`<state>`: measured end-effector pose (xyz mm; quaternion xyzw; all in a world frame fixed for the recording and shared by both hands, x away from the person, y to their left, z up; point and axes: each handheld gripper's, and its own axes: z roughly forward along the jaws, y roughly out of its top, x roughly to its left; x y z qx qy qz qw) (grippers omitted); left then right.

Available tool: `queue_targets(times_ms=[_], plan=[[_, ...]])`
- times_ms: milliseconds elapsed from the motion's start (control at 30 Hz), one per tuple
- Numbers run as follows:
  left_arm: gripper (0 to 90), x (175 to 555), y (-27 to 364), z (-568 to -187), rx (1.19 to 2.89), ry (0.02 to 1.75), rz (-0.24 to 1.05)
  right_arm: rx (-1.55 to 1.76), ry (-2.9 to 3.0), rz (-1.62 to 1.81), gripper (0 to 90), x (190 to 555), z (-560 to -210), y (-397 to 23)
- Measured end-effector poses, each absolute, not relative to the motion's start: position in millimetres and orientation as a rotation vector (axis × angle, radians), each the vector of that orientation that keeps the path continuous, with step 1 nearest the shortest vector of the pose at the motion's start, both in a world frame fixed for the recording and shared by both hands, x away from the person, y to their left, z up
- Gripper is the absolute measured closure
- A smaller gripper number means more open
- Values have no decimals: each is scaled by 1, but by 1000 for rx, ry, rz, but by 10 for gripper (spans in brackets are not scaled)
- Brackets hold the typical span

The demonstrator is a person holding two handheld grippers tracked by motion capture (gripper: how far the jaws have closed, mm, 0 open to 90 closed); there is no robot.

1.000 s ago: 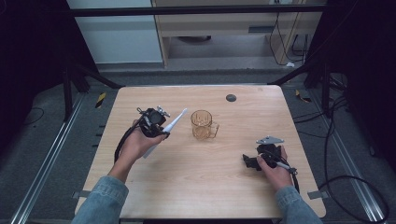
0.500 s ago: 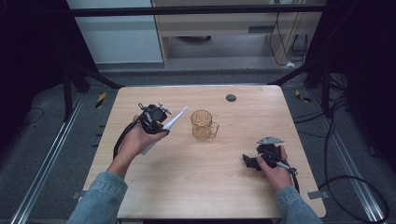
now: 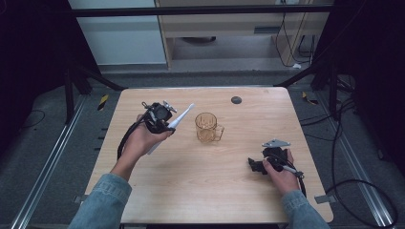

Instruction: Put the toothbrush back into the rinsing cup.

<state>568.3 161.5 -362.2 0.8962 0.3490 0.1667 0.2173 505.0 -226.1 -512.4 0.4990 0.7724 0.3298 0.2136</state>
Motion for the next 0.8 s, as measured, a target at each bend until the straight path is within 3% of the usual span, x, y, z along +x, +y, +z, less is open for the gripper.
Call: queue_targets(times_ms=[800], plan=[[665,566,128,-334,2318,904,535,1369,2156,918,3,505,-512,-226]])
